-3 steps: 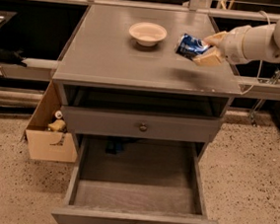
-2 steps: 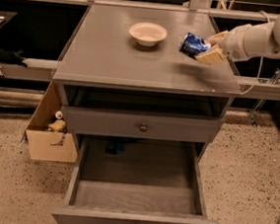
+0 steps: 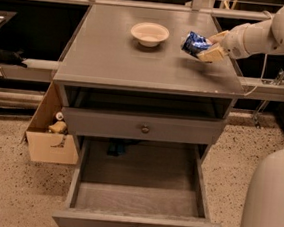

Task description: Pick pepsi can from middle drawer and place on counter

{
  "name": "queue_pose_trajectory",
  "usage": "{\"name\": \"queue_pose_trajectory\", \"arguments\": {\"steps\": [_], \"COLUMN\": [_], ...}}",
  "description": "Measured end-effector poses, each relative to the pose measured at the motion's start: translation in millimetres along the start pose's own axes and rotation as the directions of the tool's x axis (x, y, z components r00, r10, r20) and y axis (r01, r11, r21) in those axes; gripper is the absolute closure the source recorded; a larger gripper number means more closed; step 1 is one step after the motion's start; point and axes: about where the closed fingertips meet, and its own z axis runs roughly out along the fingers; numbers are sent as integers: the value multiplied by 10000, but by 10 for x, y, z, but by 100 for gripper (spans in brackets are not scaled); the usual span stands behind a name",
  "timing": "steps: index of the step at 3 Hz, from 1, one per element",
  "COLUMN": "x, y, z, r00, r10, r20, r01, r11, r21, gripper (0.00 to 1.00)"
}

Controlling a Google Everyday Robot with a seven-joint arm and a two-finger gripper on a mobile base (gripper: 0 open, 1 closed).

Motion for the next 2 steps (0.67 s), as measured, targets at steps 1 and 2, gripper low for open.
{"name": "queue_pose_trajectory", "arguments": {"steps": [1,2], "x": [26,20], "y": [-58,-100], "z": [68,77], "r00": [9998,9997], "r10": [191,240], "r20": [10,82], "r01": [-191,-239], "r11": [9997,9997], "r21": [-121,-111], "gripper": [4,0]}}
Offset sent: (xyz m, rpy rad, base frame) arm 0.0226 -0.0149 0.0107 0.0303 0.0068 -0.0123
